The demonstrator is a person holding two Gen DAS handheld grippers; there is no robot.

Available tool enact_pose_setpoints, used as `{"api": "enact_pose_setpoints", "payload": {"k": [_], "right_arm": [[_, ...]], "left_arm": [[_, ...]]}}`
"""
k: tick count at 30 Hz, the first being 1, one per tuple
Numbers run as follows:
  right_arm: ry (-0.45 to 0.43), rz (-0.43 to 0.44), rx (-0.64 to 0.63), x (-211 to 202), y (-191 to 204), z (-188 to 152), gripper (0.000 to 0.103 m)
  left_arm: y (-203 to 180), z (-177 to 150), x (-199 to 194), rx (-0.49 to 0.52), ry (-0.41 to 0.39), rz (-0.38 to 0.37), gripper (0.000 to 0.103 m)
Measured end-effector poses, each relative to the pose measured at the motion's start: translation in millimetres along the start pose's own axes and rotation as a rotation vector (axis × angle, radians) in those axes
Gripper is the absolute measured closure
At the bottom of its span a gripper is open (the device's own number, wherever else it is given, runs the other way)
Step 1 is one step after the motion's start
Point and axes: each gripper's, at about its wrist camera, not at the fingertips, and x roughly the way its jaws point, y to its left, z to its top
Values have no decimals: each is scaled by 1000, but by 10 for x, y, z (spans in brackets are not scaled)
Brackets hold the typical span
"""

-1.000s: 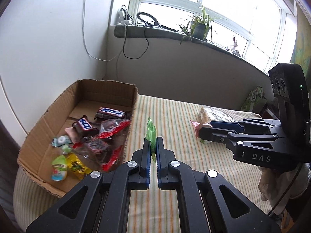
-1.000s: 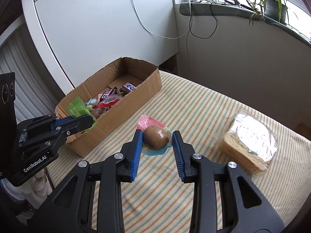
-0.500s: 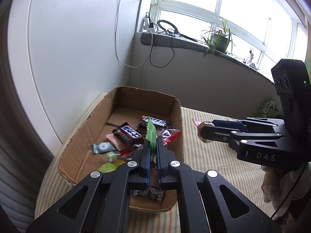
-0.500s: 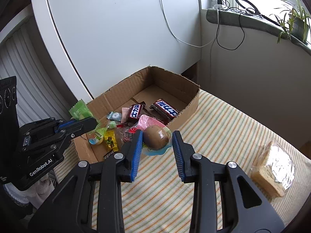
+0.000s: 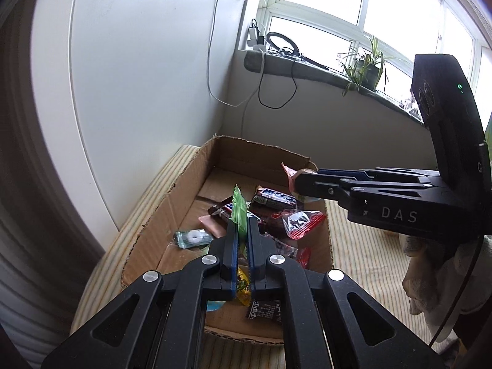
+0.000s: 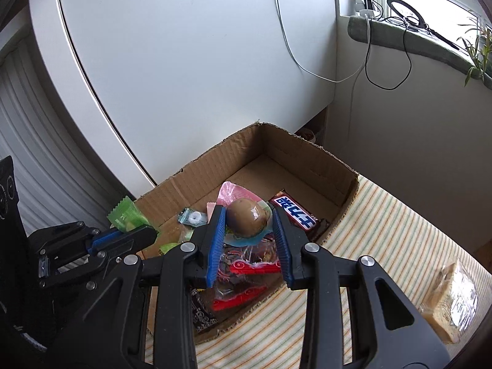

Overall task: Organize snacks
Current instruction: 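Carry the green candy and pink round candy over the box with both tools, then open both tools to drop the green and pink candies into the box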

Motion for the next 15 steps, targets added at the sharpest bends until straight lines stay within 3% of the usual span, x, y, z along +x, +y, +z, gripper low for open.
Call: {"api": "enact_pose_setpoints", "payload": {"k": [13,15], "right_arm": [[40,27,7,356,52,145,69],[41,31,7,349,57,136,67]], "left_arm": [[125,-16,95,-29,18,6,98],[129,-17,93,-31,19,4,93]]}}
